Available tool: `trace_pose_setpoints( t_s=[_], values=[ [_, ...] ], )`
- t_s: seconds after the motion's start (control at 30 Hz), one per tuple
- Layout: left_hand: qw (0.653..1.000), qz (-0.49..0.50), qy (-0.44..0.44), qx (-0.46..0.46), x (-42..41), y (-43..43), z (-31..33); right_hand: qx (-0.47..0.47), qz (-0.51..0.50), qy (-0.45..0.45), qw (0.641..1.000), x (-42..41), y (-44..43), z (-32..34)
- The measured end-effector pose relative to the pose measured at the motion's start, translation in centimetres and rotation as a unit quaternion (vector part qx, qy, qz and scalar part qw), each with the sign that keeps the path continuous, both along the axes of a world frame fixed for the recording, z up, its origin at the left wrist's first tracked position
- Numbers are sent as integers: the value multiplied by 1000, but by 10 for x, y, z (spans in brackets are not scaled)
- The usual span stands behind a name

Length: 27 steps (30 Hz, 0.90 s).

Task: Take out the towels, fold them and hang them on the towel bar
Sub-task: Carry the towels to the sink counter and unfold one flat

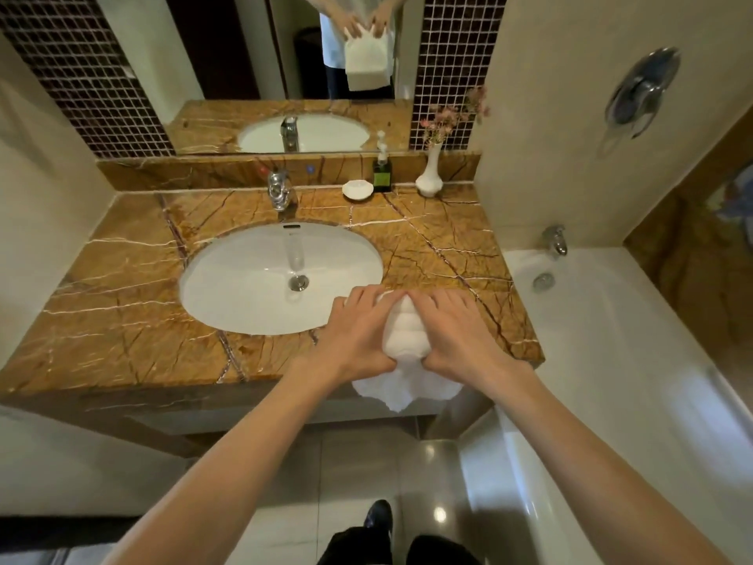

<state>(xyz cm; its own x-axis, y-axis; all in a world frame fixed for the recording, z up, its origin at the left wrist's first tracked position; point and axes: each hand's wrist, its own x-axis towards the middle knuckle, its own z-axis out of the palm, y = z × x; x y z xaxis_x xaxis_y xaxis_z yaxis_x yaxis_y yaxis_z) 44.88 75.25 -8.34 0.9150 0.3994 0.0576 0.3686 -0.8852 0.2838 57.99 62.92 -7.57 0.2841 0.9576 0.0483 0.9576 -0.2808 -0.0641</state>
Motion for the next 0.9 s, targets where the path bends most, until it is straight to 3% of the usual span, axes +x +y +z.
trace_pose_setpoints(
  t_s=[0.9],
  values=[
    [998, 48, 37, -5, 163, 103, -4, -7, 56, 46, 997, 177, 115, -12]
  ],
)
